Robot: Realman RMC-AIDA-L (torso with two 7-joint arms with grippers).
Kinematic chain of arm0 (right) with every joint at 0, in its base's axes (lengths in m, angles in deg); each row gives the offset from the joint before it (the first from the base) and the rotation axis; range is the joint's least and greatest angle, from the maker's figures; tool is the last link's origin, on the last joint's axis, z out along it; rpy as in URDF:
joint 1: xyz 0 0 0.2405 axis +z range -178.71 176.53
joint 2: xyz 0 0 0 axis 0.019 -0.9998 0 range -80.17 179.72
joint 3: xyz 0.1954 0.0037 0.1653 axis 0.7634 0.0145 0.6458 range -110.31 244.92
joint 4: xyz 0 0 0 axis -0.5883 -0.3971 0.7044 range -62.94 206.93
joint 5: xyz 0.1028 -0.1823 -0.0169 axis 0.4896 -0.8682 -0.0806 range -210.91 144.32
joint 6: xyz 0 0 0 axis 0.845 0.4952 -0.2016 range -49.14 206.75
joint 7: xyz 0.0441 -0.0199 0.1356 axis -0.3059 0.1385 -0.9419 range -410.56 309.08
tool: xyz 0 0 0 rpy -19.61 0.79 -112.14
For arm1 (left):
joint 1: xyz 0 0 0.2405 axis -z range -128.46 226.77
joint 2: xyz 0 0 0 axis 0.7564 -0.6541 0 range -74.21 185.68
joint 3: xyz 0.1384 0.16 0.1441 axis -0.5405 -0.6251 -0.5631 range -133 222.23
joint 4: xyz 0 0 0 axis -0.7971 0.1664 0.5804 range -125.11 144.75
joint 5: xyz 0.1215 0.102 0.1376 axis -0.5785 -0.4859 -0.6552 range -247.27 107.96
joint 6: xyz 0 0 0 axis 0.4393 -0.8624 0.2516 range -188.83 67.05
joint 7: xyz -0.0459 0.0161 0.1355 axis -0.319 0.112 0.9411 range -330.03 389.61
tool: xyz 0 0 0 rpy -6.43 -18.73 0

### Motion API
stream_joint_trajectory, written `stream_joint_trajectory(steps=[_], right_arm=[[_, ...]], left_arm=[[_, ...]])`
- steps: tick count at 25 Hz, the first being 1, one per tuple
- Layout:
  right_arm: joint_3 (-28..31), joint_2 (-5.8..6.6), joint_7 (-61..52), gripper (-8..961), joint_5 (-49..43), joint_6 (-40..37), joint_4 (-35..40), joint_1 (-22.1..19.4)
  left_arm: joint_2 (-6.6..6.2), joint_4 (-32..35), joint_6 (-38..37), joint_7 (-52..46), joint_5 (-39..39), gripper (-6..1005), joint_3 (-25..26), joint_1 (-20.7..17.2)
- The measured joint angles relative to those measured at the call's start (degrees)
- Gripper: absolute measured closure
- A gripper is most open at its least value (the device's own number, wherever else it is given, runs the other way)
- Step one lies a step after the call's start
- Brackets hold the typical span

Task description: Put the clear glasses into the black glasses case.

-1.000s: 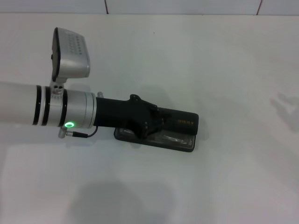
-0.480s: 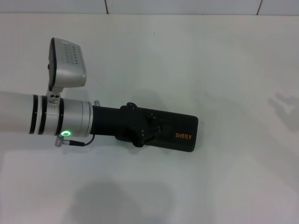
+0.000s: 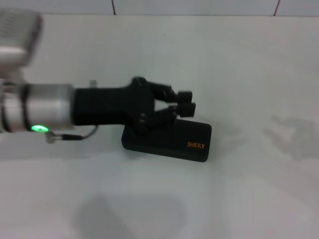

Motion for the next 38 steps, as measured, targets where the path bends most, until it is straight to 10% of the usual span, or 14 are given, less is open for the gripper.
stream_joint_trajectory(steps=[7,13,15,38], right_arm=[[-6.45,-0.35,3.53,587,4.12,-8.19,-8.54,5.70],[-19.61,-0.88,4.63,353,7.43,-5.64,-10.38,10.21],[-22.30,-1.09,4.66,172,7.54,-4.00,-10.46,11.45],[-30.24,-1.26,6.78,172,10.69,0.29,-11.29,14.47]], left_arm=[[-4.24,4.80,-15.20,1.02,7.74,571,0.13,-3.32],[-7.07,3.39,-18.08,1.90,7.47,396,1.77,-5.13],[-7.24,2.99,-18.19,2.49,6.60,383,2.98,-5.72],[-7.30,0.81,-18.54,6.00,5.52,369,3.84,-7.62]])
